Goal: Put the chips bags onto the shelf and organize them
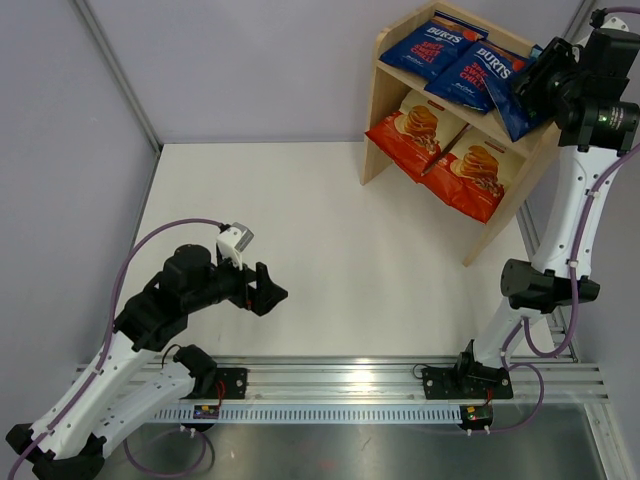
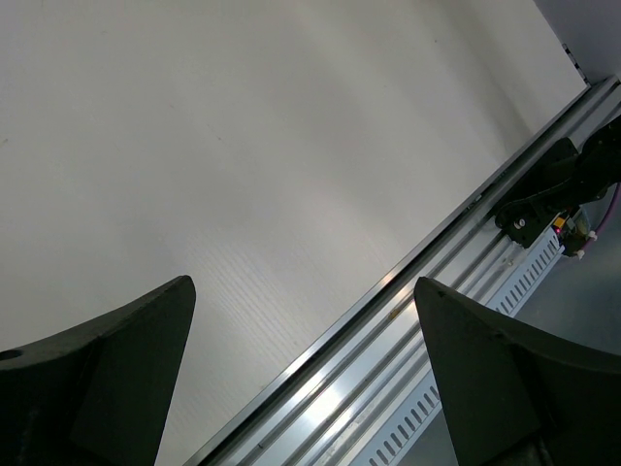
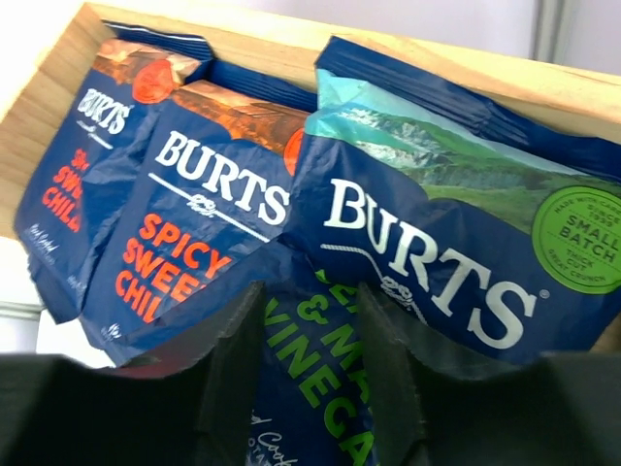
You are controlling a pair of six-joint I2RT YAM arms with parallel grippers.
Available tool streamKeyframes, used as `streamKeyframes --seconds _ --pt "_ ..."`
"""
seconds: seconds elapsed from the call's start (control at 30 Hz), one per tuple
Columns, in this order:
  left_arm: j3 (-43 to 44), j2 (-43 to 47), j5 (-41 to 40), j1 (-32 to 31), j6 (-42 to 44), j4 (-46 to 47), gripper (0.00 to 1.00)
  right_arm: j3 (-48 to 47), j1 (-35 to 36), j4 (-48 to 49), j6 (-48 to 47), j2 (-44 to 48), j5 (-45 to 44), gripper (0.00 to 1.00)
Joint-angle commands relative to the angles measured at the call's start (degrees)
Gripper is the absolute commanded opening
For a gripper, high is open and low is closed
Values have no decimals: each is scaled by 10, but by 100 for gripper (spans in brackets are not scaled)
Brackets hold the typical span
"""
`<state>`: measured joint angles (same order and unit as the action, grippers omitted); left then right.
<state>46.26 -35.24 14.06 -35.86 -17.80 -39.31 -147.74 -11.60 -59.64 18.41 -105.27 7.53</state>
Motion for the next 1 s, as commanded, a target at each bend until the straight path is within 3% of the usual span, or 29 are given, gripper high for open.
streamKeyframes --seconds 0.0,0.1,0.27,0.37,0.4,0.57,0.7,0.8,0.97 --pt "0 4 -17 -1 6 22 99 -22 -11 8 -2 19 44 53" --pt "1 11 -49 -1 0 19 99 -18 -14 58 30 28 116 60" --pt "4 25 -118 0 -8 13 99 1 -14 114 73 59 159 68" --pt "8 34 -175 5 -9 6 99 24 -14 110 62 95 154 85" --pt "13 38 -189 10 -7 6 99 57 -14 103 45 123 158 99" --pt "7 64 -221 86 2 18 99 273 -14 145 11 264 160 99" --pt "0 78 -250 120 28 34 99 530 -12 239 40 440 190 100" --pt "-15 91 -260 127 50 46 99 624 6 255 33 515 181 99" --pt "-14 91 -286 127 66 45 99 680 75 189 -28 571 127 99"
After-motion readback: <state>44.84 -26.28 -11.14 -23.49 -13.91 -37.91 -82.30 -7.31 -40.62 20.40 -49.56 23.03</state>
